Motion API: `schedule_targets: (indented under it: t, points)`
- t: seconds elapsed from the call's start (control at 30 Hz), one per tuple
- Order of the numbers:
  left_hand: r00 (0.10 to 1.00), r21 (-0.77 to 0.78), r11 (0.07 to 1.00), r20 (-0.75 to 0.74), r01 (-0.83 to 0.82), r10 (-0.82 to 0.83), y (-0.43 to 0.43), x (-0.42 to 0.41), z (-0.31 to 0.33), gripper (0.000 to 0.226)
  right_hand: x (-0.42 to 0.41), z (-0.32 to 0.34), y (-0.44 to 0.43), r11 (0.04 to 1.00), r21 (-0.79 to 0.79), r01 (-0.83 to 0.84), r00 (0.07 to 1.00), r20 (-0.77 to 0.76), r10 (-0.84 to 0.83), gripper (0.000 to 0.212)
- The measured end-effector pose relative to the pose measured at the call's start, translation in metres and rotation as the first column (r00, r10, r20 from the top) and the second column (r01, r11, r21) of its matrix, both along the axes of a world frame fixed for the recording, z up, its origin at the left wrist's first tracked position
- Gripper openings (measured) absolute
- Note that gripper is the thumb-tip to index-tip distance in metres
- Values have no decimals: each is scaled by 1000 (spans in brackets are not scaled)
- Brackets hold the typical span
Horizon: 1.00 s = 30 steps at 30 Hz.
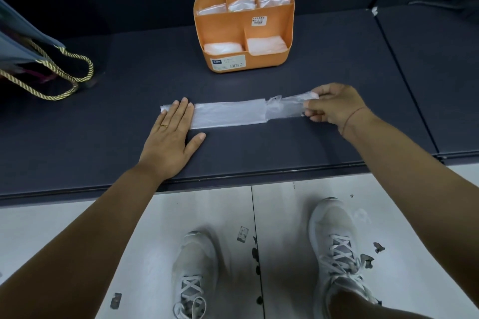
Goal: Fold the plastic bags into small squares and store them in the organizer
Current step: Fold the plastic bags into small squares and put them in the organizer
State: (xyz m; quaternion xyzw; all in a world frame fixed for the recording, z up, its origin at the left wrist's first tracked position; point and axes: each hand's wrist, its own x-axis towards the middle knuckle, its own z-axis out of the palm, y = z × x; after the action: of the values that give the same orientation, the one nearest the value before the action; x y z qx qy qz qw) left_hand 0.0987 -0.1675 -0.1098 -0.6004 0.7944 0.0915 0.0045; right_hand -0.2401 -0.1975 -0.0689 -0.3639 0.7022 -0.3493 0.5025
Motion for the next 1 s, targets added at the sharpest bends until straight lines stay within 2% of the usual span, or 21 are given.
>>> schedule_targets:
  t: [0.03,0.1,0.13,0.2,0.3,0.47,0.6,0.63,0.67,0.73,0.77,0.83,0.9,1.0]
  points:
    - [1000,1,1000,-5,5,-5,-2,1,0,85,-3,-1,0,1000,8,9,1000,-17,-9,25]
    - [1000,5,1000,-11,13,-13,-5,2,0,85,-10,-5,-1,998,-6,-63,969,-239,60,37]
    - [1000,6,1000,-11,17,-17,-6,2,0,84,-11,-6,0,991,-11,-132,922,-369,119,41]
    - [1000,6,1000,-15,25,-25,-8,3,1,85,-8,-7,2,965,-1,-264,831,-508,227,43]
    - [999,10,999,-15,34,-34,-10,4,1,86,-1,-8,2,942,-17,-334,766,-588,261,33]
    - [999,5,999,-22,38,-38,-10,4,0,86,3,-8,-6,945,39,-324,735,-619,278,18]
    - [999,4,999,-22,36,-36,-10,4,1,86,8,-6,-1,936,-4,-351,689,-678,256,13]
    - [999,2,999,-21,38,-38,-10,4,1,86,8,-4,0,942,-22,-335,726,-643,243,11]
    - [999,1,999,-22,38,-38,-10,4,1,86,8,-1,1,954,-34,-298,803,-550,231,10]
    - [999,6,999,-23,40,-40,-10,5,0,85,10,6,0,987,14,-162,972,-171,162,8]
    - [999,9,999,-21,41,-40,-10,5,0,85,10,9,1,991,81,-107,993,50,103,3]
    - [999,11,999,-19,44,-44,-10,5,0,85,6,11,0,980,187,-70,959,283,14,7]
    - [998,12,998,-23,60,-60,-12,8,0,85,0,10,-2,977,207,-53,935,353,-24,9]
    - [995,22,995,-19,97,-97,-17,12,-1,86,-10,8,-4,982,185,-43,958,288,-12,21]
